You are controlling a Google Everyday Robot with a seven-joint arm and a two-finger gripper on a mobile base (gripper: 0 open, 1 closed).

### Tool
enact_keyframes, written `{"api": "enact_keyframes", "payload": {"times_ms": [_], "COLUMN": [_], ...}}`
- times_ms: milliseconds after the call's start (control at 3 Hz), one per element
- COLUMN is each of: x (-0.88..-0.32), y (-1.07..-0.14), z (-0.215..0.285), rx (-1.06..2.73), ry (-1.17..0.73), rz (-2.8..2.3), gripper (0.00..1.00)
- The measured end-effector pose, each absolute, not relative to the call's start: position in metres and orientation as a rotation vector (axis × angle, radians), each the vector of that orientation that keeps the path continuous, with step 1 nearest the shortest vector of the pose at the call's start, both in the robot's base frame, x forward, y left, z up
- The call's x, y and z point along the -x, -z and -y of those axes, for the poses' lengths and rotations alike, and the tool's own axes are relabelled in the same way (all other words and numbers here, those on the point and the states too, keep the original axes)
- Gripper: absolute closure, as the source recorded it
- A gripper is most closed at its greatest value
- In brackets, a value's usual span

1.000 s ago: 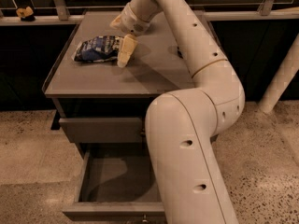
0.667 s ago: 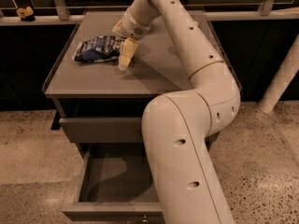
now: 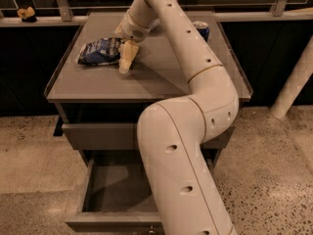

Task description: Place blue chip bag into middle drawer

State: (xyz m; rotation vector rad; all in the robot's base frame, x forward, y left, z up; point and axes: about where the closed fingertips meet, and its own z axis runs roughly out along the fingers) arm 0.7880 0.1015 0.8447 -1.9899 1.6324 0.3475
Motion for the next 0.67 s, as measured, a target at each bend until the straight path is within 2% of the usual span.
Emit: {"api": "enact_keyframes", "payload": {"times_ms": [333,667], "x": [-0.7926,-0.7928], "y": [-0.8263,-0.8257], "z": [-0.1238,-0.1242], "rx": [2.016,2.017], "ry": [-0.345,-0.345], "rz": [-1.648,-1.648], "gripper": [0.00,0.00]}}
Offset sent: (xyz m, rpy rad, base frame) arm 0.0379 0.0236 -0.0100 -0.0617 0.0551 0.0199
